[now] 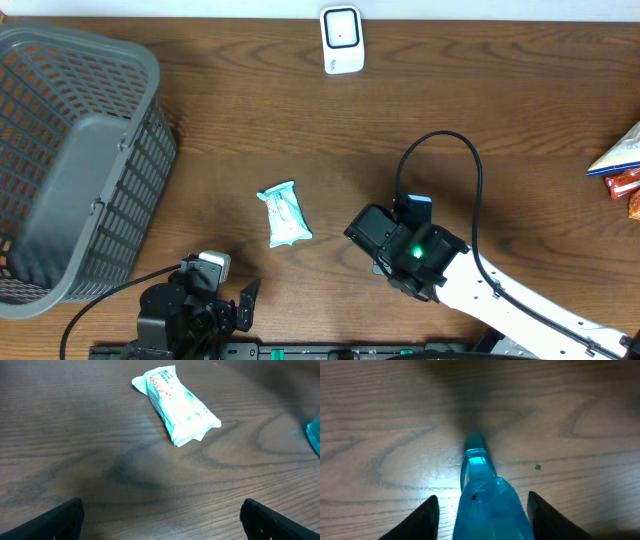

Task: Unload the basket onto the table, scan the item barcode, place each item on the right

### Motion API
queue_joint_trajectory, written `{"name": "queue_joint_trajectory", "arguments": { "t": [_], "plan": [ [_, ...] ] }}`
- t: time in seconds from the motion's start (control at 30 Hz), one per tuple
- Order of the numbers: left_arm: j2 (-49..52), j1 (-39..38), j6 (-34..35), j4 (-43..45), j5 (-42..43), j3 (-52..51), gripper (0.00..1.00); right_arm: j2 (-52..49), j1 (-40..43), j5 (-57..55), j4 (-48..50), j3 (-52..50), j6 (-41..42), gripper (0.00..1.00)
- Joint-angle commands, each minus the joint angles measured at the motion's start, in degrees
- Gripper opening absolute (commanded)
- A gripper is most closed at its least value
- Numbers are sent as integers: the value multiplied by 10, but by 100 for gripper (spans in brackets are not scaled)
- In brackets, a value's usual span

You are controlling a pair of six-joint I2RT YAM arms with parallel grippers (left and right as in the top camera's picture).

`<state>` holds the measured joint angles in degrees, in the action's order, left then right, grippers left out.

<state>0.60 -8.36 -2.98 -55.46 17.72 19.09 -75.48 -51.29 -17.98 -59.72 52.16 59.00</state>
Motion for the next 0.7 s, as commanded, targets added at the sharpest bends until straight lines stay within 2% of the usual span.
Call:
{"name": "queue_joint_trajectory", "arguments": {
  "t": [0.0,0.07,0.17,0.27,0.37,0.47,0.57,0.63,0.67],
  "plan": [
    [-3,0,1,-7,3,1,99,-17,-2,25,13,-24,1,45],
    [-3,0,1,-7,3,1,99,-16,-2,16,16,-24,-14,42],
    [-3,0,1,-7,3,1,99,-7,-1,15,43,-23,-85,42],
    [-3,0,1,-7,3,1,99,1,-1,14,83,-23,-136,45],
    [-3,0,1,-7,3,1,99,2,-1,14,128,-23,-187,53],
    [-3,0,1,-7,3,1,99,2,1,14,137,-23,-203,56],
    [-3,0,1,-7,3,1,99,6,9,14,128,5,-228,77],
    [-3,0,1,-7,3,1,99,12,10,18,111,32,-229,86],
    [-3,0,1,-7,3,1,99,20,10,18,89,61,-229,93]
  ]
}}
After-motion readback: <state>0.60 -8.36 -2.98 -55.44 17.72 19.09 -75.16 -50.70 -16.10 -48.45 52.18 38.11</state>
